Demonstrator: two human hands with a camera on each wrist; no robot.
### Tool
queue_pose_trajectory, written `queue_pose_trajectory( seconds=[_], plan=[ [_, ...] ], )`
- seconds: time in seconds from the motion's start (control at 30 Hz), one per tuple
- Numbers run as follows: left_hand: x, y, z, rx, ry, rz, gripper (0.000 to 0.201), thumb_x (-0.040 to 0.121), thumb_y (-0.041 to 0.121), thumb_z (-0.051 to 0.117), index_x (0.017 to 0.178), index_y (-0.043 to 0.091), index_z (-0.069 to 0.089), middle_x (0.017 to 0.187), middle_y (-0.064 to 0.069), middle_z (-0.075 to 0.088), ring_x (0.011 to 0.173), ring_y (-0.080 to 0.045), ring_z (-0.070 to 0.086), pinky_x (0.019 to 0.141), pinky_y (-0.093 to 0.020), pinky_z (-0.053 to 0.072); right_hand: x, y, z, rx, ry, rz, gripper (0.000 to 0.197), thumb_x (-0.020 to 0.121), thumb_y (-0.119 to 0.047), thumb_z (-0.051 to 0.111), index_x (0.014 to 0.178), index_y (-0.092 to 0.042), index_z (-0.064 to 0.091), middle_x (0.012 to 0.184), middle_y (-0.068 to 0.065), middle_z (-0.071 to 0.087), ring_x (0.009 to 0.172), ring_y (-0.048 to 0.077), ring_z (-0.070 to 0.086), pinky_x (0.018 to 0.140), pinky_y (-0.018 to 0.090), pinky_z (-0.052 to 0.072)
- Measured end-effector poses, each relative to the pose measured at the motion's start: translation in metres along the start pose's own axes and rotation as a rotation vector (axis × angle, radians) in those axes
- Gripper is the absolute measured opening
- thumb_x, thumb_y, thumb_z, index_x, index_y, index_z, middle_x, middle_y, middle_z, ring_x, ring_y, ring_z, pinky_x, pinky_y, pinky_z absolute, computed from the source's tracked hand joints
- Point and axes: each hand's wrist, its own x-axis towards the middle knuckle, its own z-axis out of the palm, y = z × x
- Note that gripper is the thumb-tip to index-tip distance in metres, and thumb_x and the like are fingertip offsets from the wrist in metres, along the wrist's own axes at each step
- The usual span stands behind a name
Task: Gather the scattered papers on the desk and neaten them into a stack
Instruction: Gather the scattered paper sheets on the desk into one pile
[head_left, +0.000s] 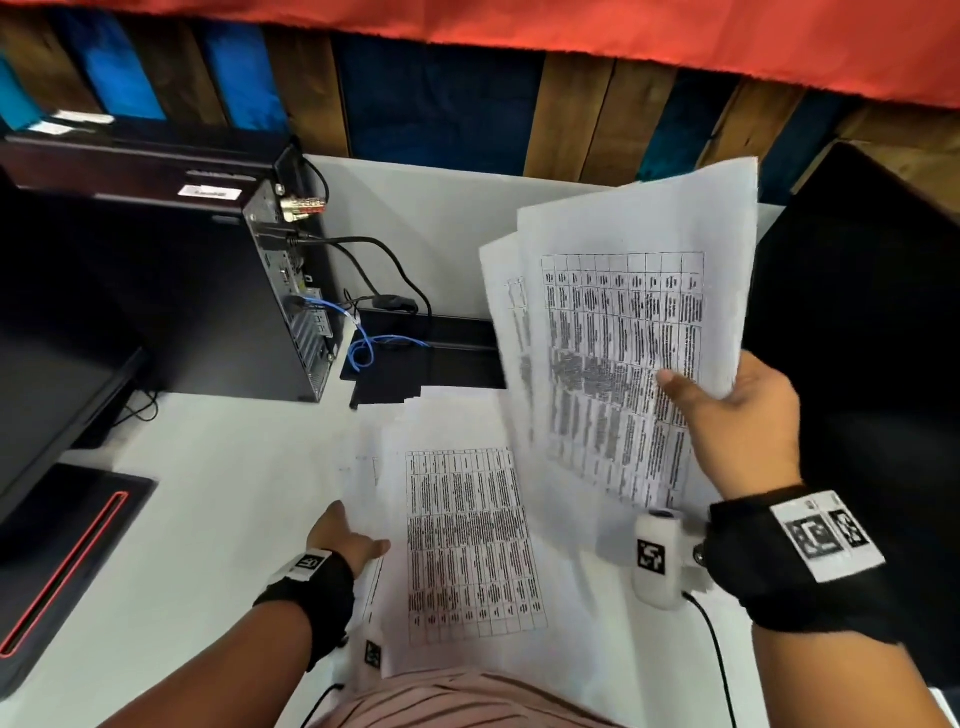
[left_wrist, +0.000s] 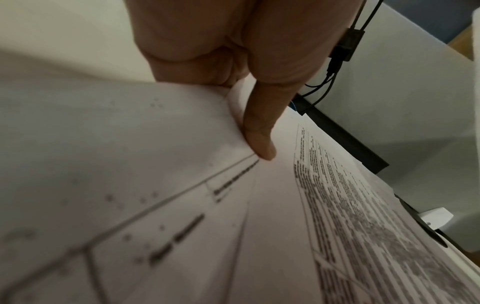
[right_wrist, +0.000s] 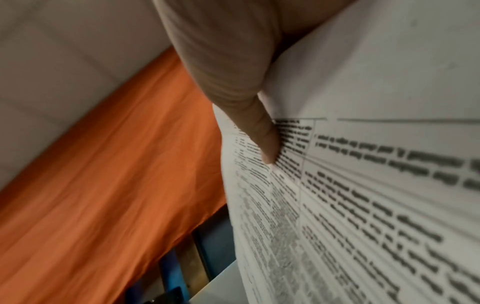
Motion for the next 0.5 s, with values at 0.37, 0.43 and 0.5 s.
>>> queue_pose_trajectory(
  seconds=[0.37, 0.43, 0.5],
  plan=[
    [0.010, -0.003, -0.003, 0.019, 0.000, 0.017, 0.039, 0.099, 0.006, 0.036, 0.135, -0.009, 0.036, 0.136, -0.025, 0.047, 0.125, -0.037, 0.046, 0.100, -0.034, 0.035, -0.029, 0.148, 0.108, -0.184, -0.407, 0.585, 0.072, 0.069, -0.023, 0.084, 0.129, -0.006, 0.048, 0.132, 0.017, 0.058, 0.116, 0.032, 0.059, 0.100, 0.038, 0.047],
    [0.010, -0.005, -0.004, -0.015, 0.043, -0.002, 0.040, 0.098, 0.009, 0.038, 0.134, -0.009, 0.038, 0.134, -0.026, 0.050, 0.122, -0.038, 0.049, 0.097, -0.034, 0.037, -0.036, 0.166, 0.116, -0.284, -0.403, 0.690, 0.081, 0.073, -0.028, 0.081, 0.137, -0.003, 0.036, 0.139, 0.019, 0.050, 0.125, 0.035, 0.051, 0.104, 0.038, 0.042],
    [0.009, -0.003, -0.003, -0.063, 0.053, -0.004, 0.040, 0.099, 0.013, 0.038, 0.132, -0.009, 0.038, 0.134, -0.028, 0.050, 0.122, -0.038, 0.049, 0.098, -0.035, 0.037, -0.040, 0.174, 0.119, -0.397, -0.355, 0.721, 0.065, 0.084, -0.029, 0.069, 0.135, -0.003, 0.038, 0.139, 0.021, 0.045, 0.127, 0.038, 0.048, 0.106, 0.042, 0.039]
  ],
)
